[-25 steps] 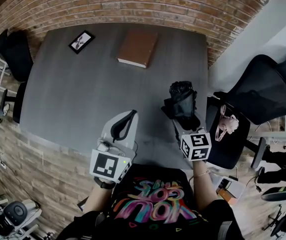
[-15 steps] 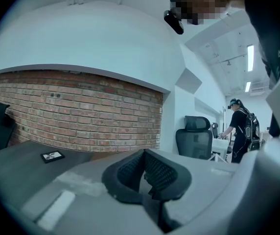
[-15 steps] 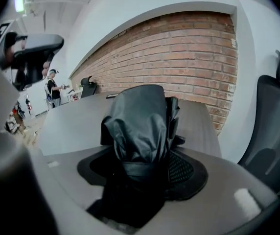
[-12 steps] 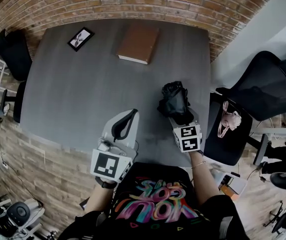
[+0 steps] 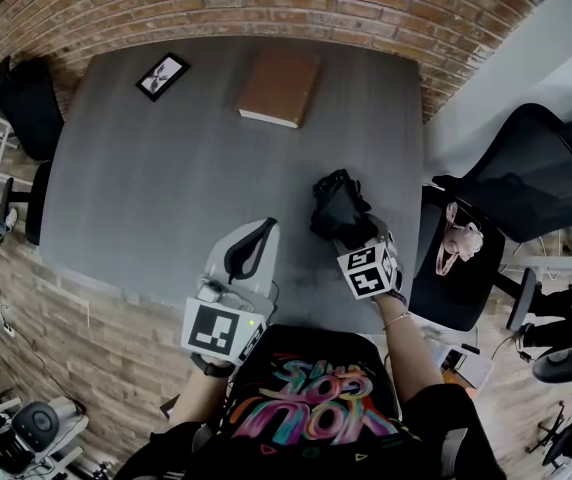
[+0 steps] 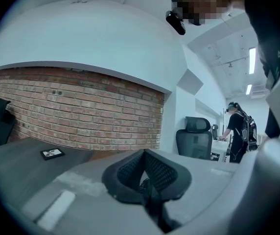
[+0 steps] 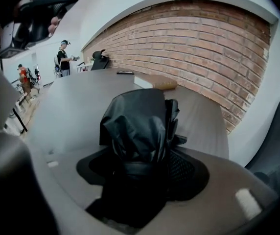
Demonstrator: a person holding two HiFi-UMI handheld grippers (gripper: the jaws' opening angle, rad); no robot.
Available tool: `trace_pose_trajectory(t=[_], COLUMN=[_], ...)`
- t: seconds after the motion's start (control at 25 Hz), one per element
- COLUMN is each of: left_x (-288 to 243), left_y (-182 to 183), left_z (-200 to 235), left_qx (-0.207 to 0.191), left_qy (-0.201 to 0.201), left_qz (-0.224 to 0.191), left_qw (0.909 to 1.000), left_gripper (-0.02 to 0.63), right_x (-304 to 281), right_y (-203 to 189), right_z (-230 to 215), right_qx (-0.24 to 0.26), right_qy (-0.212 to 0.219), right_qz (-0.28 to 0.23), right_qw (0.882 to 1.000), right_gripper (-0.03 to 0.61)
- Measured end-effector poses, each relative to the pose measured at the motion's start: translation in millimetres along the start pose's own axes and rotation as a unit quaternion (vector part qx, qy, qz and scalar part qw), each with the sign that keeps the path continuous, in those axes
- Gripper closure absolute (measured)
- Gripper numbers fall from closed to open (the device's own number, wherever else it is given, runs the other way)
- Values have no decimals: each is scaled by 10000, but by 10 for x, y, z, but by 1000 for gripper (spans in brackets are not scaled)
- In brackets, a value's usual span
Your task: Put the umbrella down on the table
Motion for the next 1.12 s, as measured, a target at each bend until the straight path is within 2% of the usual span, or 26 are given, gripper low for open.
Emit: trace_pose_trajectory(t=[0.24,0.48,0.64,0.84,1.12], left_x=[-3,10,42,94,109], left_y=[-24,18,56,55,113], left_z=[-22,-16,-7,-9,11], left_qx=[-1,-76,-148,61,-162], left_qy=[-44,-70,-66,86,8], left_qz=[7,-48,-117,-17,-196], left_qw=[10000,9999,9998,9999,9997], left_gripper=[615,615,615,615,615], right_x=[-75,-94,-94,-87,79], right_y=[-68,-105,-103,-124,-113], right_z=[17,-12,-2,0,57], right_qx=[72,-501,-476,-387,-397], right_qy=[-56,187,180,98,159], right_qz=[255,302,289,298,191], right_qw=[9996,9981,9983,9988,9989], right_gripper=[278,282,282,276,262])
Point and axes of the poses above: the fingertips, and each gripper's own axes: x backward along the fingers, z to its left, y out of its top, the point moved 4 cm from there along x, backward along the fingers, and after that the axes turned 9 degrees about y, right-handed, at the moved point
